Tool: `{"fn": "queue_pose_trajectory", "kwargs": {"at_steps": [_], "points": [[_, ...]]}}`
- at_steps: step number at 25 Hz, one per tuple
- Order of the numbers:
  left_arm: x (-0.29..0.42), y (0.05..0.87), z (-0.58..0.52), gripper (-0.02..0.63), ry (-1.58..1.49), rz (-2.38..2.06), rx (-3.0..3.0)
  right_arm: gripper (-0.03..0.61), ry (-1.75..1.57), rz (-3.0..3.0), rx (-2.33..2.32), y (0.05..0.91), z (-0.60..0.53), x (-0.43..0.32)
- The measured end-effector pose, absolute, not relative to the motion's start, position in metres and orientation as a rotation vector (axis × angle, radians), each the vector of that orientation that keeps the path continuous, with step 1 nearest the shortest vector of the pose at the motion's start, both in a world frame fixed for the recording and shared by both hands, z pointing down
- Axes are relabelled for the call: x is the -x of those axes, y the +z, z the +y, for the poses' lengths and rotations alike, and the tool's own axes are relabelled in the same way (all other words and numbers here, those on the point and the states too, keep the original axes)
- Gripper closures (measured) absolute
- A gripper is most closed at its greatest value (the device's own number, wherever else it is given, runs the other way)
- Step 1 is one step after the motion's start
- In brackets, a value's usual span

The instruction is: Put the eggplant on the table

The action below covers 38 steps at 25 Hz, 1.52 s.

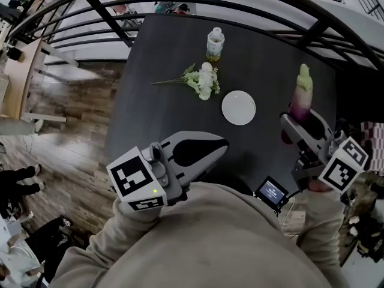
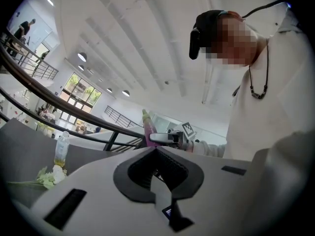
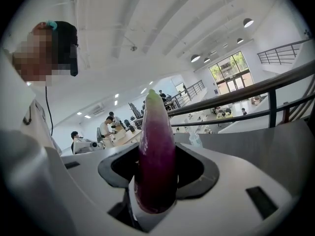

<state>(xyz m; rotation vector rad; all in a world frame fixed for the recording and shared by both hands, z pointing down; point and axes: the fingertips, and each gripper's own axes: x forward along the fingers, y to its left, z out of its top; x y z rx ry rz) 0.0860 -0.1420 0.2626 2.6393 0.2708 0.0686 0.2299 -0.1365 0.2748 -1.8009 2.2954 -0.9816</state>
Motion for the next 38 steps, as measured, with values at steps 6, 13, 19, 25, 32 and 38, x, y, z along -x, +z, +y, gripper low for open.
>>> {"fn": "queue_pose_trajectory", "kwargs": {"at_steps": [6,13,19,25,32,38], "points": [[-0.071,0.271,-0.145,0.609,0.094,0.173,-2.634,0.356,-1.013,2.344,1.731,0.29,-0.148,-0.222],[-0.058,0.281,-0.144,0.609,0.089,0.111,-2.592,0.356,-1.074,2.339,1.664,0.308,-0.16,-0.218],[-0.057,0.295,-0.149,0.609,0.094,0.068,-2.566,0.356,-1.14,2.326,1.637,0.33,-0.169,-0.222],[-0.054,0.308,-0.146,0.609,0.117,0.055,-2.546,0.356,-1.211,2.31,1.631,0.352,-0.174,-0.223],[-0.051,0.326,-0.141,0.609,0.105,0.004,-2.503,0.356,-1.304,2.273,1.655,0.39,-0.174,-0.234],[-0.054,0.33,-0.134,0.609,0.095,-0.022,-2.491,0.356,-1.354,2.329,1.691,0.419,-0.181,-0.243]]}}
